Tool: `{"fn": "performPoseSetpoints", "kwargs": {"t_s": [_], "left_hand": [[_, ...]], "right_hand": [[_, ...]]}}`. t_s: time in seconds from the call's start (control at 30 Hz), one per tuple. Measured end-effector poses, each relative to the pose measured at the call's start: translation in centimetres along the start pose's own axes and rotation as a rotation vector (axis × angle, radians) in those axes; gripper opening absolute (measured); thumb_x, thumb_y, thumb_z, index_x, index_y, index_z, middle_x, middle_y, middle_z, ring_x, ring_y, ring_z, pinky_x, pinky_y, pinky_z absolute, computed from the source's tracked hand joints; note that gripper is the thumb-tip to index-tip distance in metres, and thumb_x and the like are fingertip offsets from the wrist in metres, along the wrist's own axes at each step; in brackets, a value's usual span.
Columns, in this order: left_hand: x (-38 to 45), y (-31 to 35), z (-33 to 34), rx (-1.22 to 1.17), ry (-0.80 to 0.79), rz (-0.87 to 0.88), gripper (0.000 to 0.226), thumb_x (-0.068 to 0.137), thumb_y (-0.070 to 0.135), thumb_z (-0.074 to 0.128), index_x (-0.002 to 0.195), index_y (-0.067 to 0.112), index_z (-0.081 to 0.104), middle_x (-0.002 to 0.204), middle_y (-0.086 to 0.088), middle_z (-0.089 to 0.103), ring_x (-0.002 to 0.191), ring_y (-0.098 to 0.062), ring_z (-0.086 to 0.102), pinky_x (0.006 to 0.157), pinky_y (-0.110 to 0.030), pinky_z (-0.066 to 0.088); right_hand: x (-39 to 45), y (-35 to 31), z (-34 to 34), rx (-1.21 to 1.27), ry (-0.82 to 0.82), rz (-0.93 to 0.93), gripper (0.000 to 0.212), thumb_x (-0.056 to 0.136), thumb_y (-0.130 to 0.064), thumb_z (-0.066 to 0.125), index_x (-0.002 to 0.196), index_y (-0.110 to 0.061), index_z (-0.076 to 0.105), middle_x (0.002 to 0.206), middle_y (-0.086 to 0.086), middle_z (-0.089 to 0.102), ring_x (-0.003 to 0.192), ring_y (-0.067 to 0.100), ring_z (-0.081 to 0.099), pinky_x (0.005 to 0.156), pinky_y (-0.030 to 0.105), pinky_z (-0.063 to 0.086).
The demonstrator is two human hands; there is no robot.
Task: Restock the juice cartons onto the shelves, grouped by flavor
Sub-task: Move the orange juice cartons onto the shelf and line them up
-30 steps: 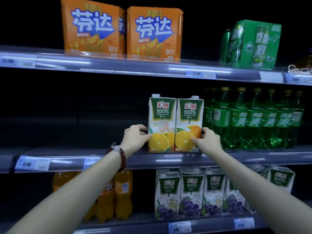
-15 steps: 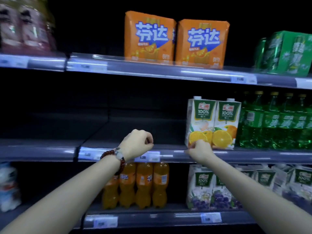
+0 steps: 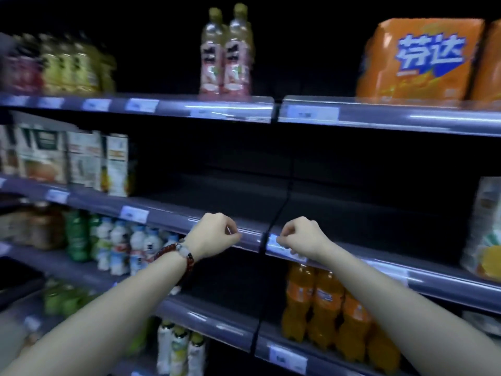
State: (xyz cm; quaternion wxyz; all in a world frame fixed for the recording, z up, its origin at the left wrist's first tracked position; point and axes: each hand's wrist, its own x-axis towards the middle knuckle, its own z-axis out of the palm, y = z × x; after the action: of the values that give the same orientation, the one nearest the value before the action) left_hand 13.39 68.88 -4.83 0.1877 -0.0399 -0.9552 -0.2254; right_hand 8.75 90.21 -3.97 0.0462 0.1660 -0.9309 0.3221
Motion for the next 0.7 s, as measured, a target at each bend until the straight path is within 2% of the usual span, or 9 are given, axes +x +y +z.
{"fn": "performPoseSetpoints", "kwargs": {"t_s": [0.07,0.17,0.33,0.57,0.7], "left_hand": [[0.1,-2.8,-1.4,0.037,0.015,-0.04,0.018,0.084,0.032,0.06,0.082,0.021,0.074,0.081,0.001,0.072,0.08,-0.017,0.066,0.074,-0.036,0.056],[0.7,-6.6,-3.4,0.089,0.036,-0.091,0.018,0.084,0.032,0.06,0.083,0.021,0.074,0.083,0.0,0.072,0.084,-0.017,0.065,0.077,-0.034,0.054],[2.8,-12.3,-6.0,0.131,0.068,-0.132,0.02,0.086,0.03,0.06,0.085,0.016,0.074,0.076,0.0,0.069,0.076,-0.017,0.062,0.065,-0.026,0.047],[6.0,-18.9,-9.3,0.156,0.086,-0.185,0.021,0.091,0.031,0.058,0.077,0.017,0.068,0.068,-0.001,0.065,0.066,-0.017,0.061,0.064,-0.035,0.052],[7.1,-22.9,-10.9,0.19,0.104,-0.227,0.021,0.091,0.029,0.059,0.075,0.019,0.064,0.057,0.01,0.055,0.056,-0.004,0.052,0.056,-0.025,0.044]], "right_hand": [[2.0,-2.3,2.2,0.023,-0.019,-0.054,0.011,0.082,-0.018,0.064,0.076,-0.01,0.069,0.075,0.006,0.066,0.069,0.02,0.061,0.067,0.031,0.052],[5.1,-5.7,5.3,0.068,-0.058,-0.118,0.01,0.081,-0.017,0.062,0.076,-0.013,0.069,0.073,0.004,0.066,0.065,0.019,0.061,0.063,0.03,0.053],[10.8,-10.8,9.9,0.113,-0.102,-0.243,0.01,0.084,-0.019,0.064,0.078,-0.013,0.069,0.069,0.0,0.064,0.064,0.015,0.06,0.062,0.027,0.05],[18.1,-16.9,14.6,0.158,-0.149,-0.334,0.011,0.085,-0.022,0.067,0.078,-0.014,0.069,0.062,-0.003,0.059,0.061,0.013,0.057,0.056,0.023,0.044],[21.0,-19.4,17.6,0.148,-0.168,-0.355,0.01,0.084,-0.022,0.067,0.08,-0.013,0.07,0.07,0.0,0.064,0.067,0.016,0.06,0.065,0.026,0.049]]}}
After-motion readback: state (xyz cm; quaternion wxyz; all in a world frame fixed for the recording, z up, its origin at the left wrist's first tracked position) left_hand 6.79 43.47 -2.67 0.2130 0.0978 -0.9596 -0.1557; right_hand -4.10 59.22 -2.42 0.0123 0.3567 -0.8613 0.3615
